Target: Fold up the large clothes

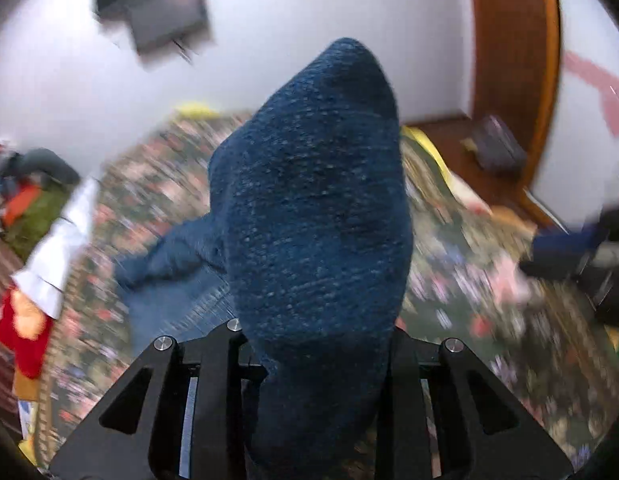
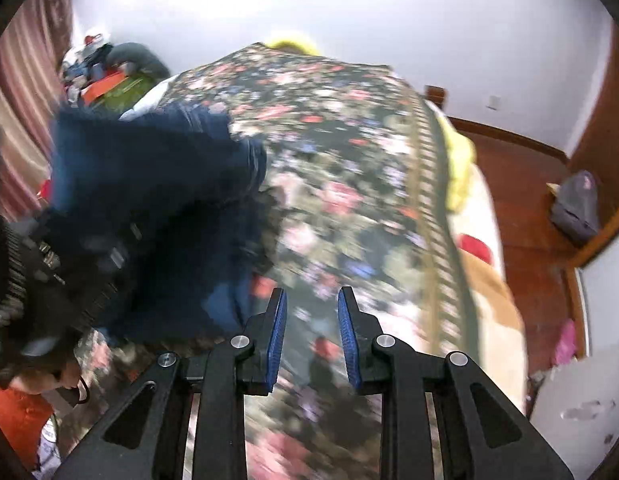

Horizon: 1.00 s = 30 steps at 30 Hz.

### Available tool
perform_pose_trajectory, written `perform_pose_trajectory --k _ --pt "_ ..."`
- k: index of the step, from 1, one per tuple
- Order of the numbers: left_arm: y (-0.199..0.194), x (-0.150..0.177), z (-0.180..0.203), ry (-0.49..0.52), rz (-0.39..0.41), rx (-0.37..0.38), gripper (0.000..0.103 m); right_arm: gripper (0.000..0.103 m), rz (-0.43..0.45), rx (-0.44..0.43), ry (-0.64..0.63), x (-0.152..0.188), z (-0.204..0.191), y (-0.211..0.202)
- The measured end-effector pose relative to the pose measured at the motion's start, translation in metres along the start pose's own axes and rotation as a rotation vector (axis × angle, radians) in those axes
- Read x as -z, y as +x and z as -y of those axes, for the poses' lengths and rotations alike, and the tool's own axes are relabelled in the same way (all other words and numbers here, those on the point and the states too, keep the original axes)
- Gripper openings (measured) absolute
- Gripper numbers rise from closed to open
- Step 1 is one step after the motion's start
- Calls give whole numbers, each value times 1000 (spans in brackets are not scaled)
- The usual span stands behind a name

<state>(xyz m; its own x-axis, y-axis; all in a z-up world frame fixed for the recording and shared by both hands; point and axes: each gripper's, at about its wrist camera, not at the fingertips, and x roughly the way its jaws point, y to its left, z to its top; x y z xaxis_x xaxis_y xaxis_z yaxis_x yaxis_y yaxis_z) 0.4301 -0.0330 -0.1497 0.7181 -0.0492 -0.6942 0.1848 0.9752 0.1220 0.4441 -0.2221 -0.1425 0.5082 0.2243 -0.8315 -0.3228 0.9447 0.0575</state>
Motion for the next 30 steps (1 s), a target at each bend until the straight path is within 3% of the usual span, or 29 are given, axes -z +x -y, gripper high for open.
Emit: perform_pose_trajectory --k 1,4,6,8,9,11,14,17,23,26,30 --pt "7 8 6 27 -46 18 26 22 -7 6 -3 5 4 -3" --pt "5 18 13 86 -68 6 30 22 -22 24 -31 17 7 -6" --pt "-3 21 14 122 -80 20 43 22 -20 30 -53 20 5 -9" --pt "-16 26 15 136 -94 87 69 22 -6 25 -71 22 0 -11" --pt "-20 28 15 135 -95 107 72 22 7 20 -78 22 -3 -15" --pt "-41 34 12 130 -85 128 73 22 41 1 -86 17 -12 -25" --pt "-72 39 2 113 -43 99 73 22 80 -44 -94 9 -28 -40" --pt "-96 39 -24 45 -6 93 75 22 112 -103 -101 -5 -47 -51" --pt "-106 45 -88 -97 17 -26 81 22 136 -180 -155 -28 -98 -48" --pt "-86 55 -115 -186 -47 -30 81 22 87 -131 -212 -30 -118 -22" --pt "-45 79 -130 -277 -180 36 81 22 18 88 -301 -15 -127 21"
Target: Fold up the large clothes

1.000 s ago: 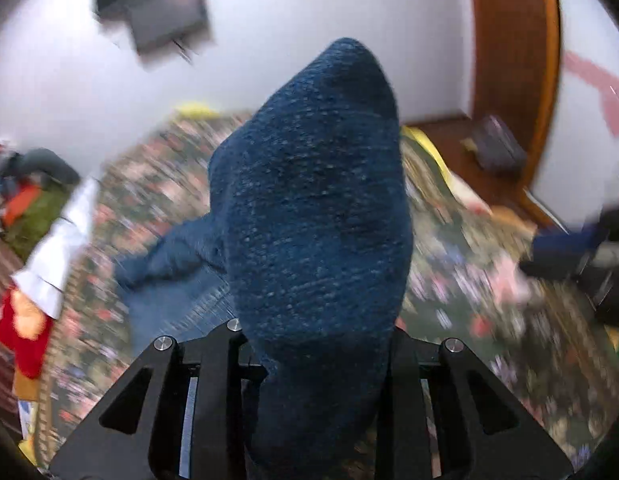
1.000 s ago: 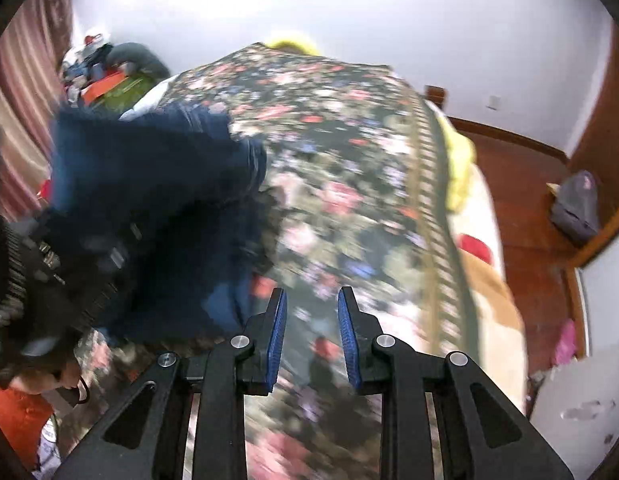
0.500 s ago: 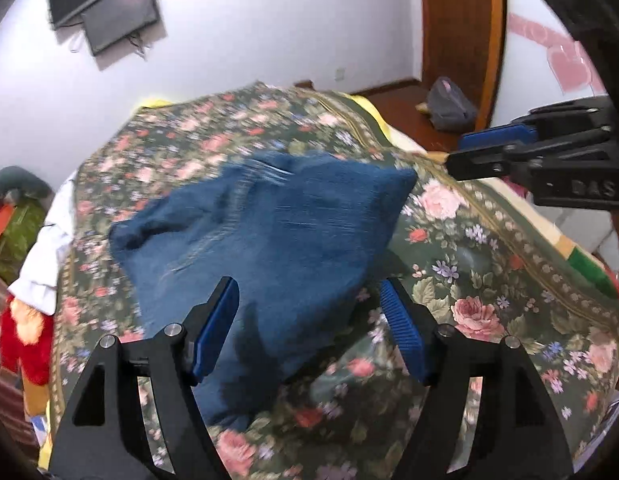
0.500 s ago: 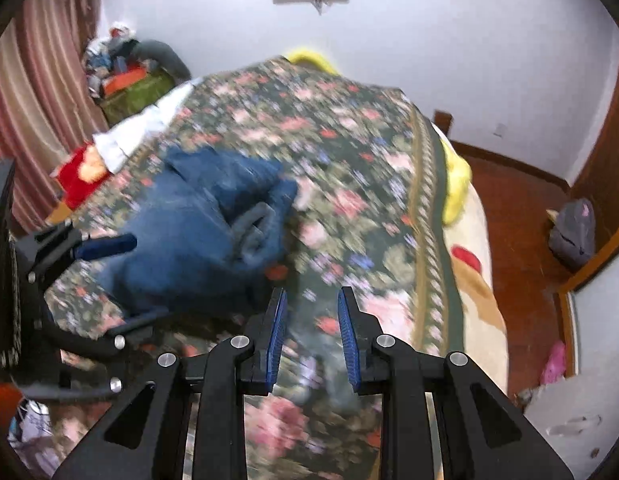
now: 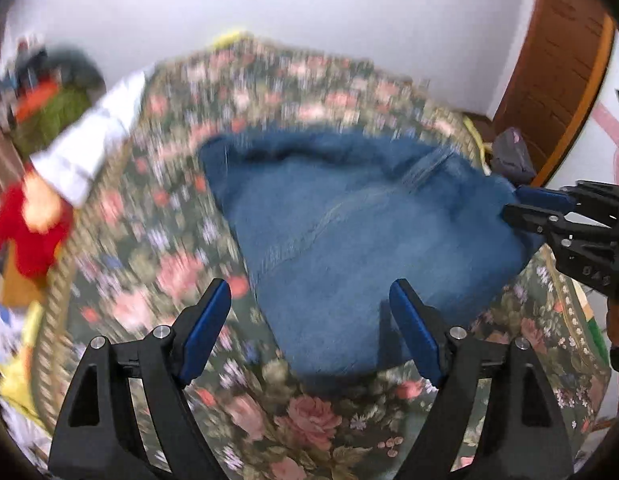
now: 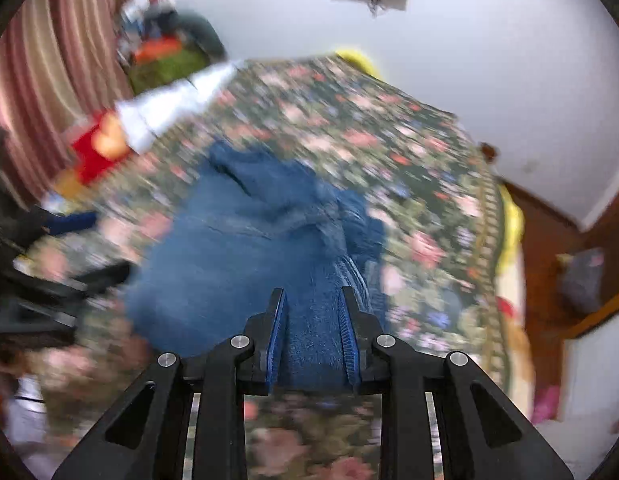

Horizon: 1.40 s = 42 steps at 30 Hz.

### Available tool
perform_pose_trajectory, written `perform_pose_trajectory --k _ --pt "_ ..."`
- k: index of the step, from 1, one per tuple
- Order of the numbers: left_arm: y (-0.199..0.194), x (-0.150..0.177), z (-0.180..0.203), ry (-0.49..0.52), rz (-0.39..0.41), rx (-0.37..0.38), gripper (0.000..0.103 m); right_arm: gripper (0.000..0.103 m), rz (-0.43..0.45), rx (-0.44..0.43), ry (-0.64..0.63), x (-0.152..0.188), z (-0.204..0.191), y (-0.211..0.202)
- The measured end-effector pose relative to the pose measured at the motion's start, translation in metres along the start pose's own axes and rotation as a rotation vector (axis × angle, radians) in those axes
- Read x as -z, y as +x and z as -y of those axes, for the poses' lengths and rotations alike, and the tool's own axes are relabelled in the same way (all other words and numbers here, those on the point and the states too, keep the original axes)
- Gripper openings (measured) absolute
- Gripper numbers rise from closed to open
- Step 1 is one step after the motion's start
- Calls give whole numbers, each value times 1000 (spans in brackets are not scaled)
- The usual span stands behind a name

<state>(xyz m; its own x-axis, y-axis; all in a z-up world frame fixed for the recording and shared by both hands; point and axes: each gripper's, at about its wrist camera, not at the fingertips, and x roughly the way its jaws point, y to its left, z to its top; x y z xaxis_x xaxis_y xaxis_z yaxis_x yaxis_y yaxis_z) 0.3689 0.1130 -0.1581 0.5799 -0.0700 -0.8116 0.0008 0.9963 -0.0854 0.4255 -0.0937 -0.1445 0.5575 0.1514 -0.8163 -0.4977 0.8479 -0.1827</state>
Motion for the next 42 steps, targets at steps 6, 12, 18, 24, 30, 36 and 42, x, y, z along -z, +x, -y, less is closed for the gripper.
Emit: perform_pose_trajectory --k 6,12,18,24,30,36,42 --pt "33 23 -12 -101 -42 89 97 69 -75 114 5 41 16 39" --pt "33 41 -20 -160 -59 128 99 87 -131 -75 175 55 57 45" --pt "17 59 -11 8 -113 -20 95 87 -165 -250 330 59 82 39" --pt "-17 44 -40 -31 -20 -64 95 87 -118 -329 369 40 94 21" --pt "-18 5 -73 -202 10 -7 95 93 -88 -394 391 6 101 26" --pt "36 -16 -82 -354 -107 174 95 93 -190 -463 373 -16 92 81" --pt "83 -19 -79 -434 -173 303 97 93 -284 -582 397 -20 85 134"
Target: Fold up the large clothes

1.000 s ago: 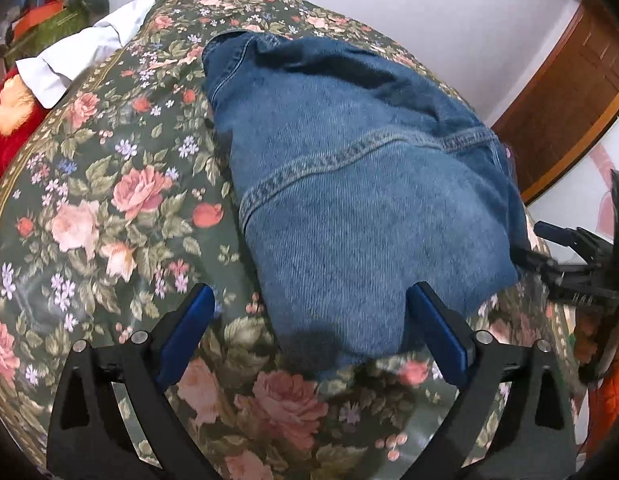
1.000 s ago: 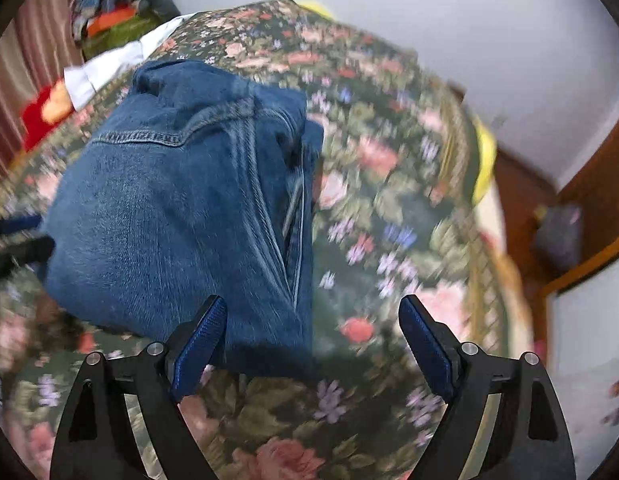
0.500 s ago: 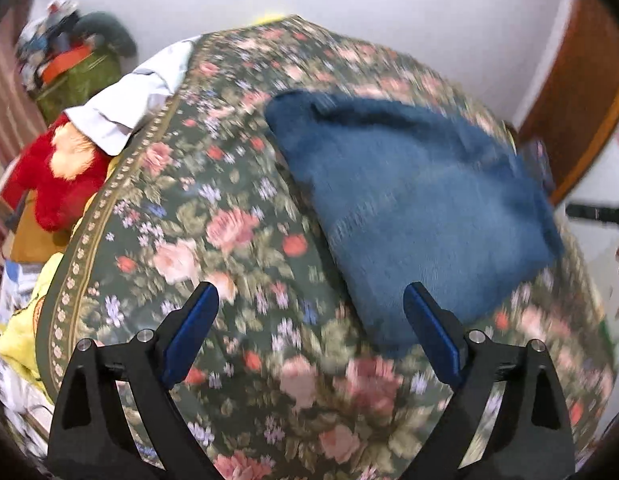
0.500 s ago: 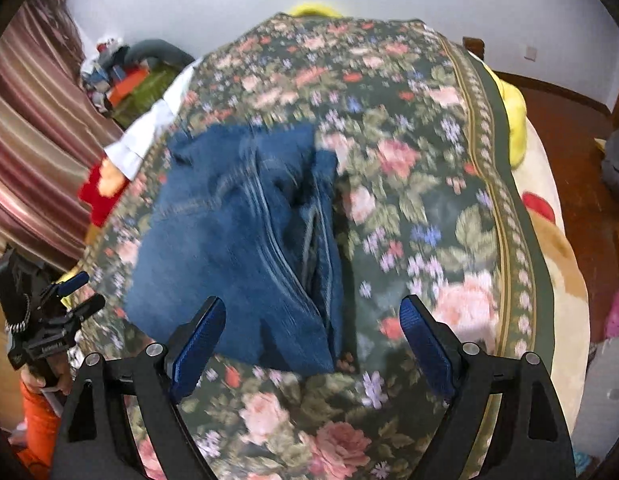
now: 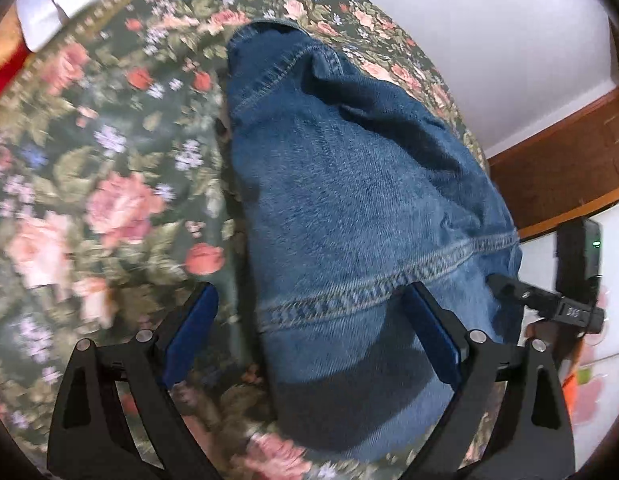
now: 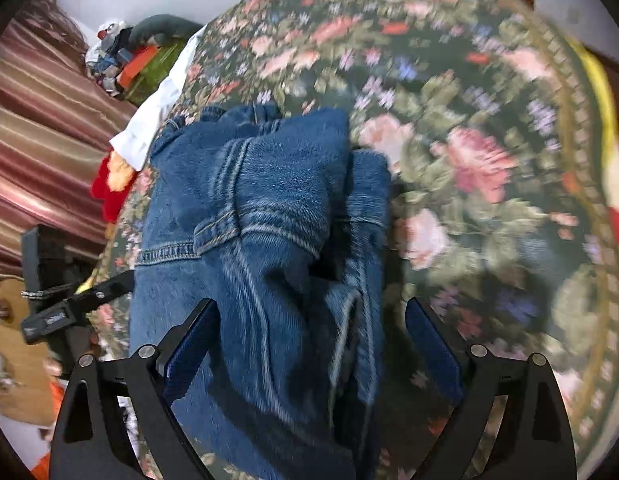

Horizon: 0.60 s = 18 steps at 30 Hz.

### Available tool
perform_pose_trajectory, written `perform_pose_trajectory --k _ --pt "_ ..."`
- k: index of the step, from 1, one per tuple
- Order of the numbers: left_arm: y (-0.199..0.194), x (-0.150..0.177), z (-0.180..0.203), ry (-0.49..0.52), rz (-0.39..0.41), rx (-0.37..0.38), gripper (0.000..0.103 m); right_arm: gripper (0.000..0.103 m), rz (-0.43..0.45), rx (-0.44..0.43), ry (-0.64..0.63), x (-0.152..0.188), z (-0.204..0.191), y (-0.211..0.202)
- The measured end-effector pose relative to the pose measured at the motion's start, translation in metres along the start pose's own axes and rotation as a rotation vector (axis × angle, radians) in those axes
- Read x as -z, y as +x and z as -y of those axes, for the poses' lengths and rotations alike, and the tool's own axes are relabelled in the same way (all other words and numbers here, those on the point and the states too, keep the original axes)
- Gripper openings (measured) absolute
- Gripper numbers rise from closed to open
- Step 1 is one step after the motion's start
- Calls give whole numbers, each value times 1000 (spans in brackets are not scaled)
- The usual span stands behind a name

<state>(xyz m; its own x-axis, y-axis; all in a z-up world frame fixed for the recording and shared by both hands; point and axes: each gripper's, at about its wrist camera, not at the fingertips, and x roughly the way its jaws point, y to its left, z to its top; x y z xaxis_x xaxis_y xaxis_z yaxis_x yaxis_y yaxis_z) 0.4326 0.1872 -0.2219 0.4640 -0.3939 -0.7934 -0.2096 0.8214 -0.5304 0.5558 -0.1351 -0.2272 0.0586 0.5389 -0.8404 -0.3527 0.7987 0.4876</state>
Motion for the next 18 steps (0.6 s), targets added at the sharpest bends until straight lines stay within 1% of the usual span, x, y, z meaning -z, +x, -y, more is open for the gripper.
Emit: perform_pose_trajectory --k 4,9,12,14,15,17,18 --pt "19 -7 -7 -36 -23 65 102 94 -18 -80 2 -11 5 20" --pt "38 -18 -14 -78 -34 123 103 94 -30 -167 9 -21 7 39" --pt "48 -22 -11 -86 -30 149 103 94 -29 -172 -21 -25 -3 47" --pt "52 -23 -4 -79 -17 136 102 93 -22 -161 -26 -26 -7 49" --pt "53 -23 -3 -80 -14 139 101 91 -17 -165 -30 -25 -8 48" --pt "50 -20 0 -82 -2 148 90 77 13 -167 -30 -22 -9 41" --pt "46 -18 4 -54 15 147 87 74 28 -164 -28 -18 -10 36"
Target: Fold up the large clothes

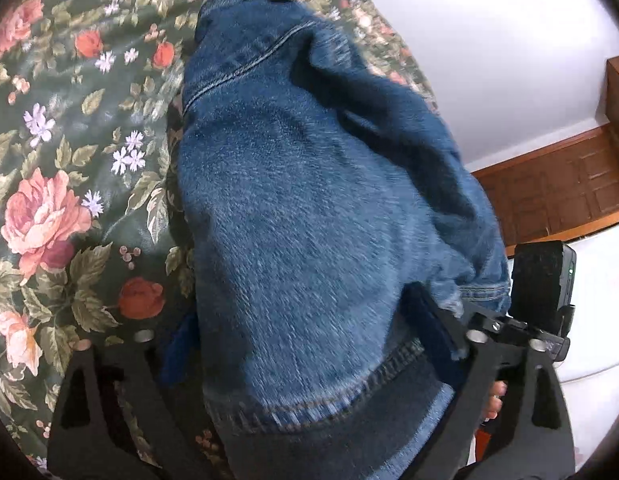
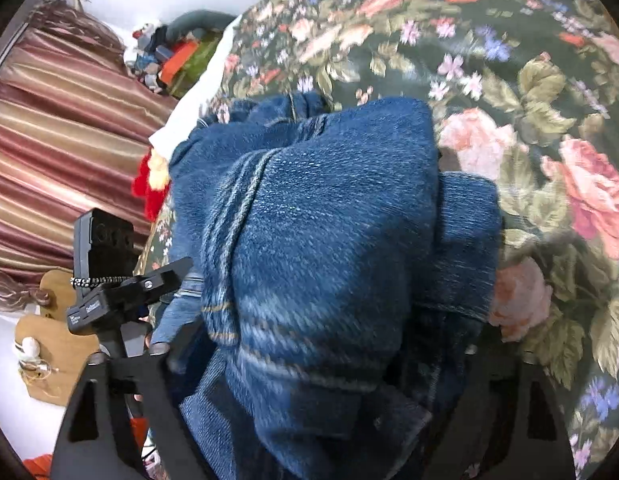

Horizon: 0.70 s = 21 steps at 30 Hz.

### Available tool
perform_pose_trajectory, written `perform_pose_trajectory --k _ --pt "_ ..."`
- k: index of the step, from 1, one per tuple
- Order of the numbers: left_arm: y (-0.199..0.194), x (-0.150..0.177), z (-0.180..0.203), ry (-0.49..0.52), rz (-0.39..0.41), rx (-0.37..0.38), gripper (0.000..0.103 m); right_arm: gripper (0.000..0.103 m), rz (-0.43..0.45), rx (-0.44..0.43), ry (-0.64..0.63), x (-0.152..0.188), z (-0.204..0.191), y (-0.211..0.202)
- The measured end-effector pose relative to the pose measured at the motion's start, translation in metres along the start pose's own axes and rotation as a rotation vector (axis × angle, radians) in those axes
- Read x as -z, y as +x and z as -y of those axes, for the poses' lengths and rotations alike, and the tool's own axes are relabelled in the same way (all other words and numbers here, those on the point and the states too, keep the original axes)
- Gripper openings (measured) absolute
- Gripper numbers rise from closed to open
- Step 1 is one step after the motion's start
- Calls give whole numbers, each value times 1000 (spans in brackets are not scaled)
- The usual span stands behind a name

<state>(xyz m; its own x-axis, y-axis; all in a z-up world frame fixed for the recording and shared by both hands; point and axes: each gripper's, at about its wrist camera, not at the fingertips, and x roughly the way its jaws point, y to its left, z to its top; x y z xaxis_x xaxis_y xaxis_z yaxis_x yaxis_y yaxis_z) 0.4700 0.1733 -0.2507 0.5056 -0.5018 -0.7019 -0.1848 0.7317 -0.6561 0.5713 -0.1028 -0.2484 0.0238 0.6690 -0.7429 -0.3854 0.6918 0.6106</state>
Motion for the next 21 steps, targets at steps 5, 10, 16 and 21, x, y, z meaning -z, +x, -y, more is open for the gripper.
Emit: perform_pose_trajectory --k 5,10,16,21 --pt "-21 9 22 119 25 -36 75 54 -1 14 -19 13 -18 -10" --pt "-50 11 47 208 59 -70 71 43 15 34 -59 20 -48 -30" --pt "-101 9 70 285 128 -81 69 40 73 54 -110 27 -93 -59" --pt "-161 21 75 323 189 -79 69 40 121 57 -152 33 -139 -80"
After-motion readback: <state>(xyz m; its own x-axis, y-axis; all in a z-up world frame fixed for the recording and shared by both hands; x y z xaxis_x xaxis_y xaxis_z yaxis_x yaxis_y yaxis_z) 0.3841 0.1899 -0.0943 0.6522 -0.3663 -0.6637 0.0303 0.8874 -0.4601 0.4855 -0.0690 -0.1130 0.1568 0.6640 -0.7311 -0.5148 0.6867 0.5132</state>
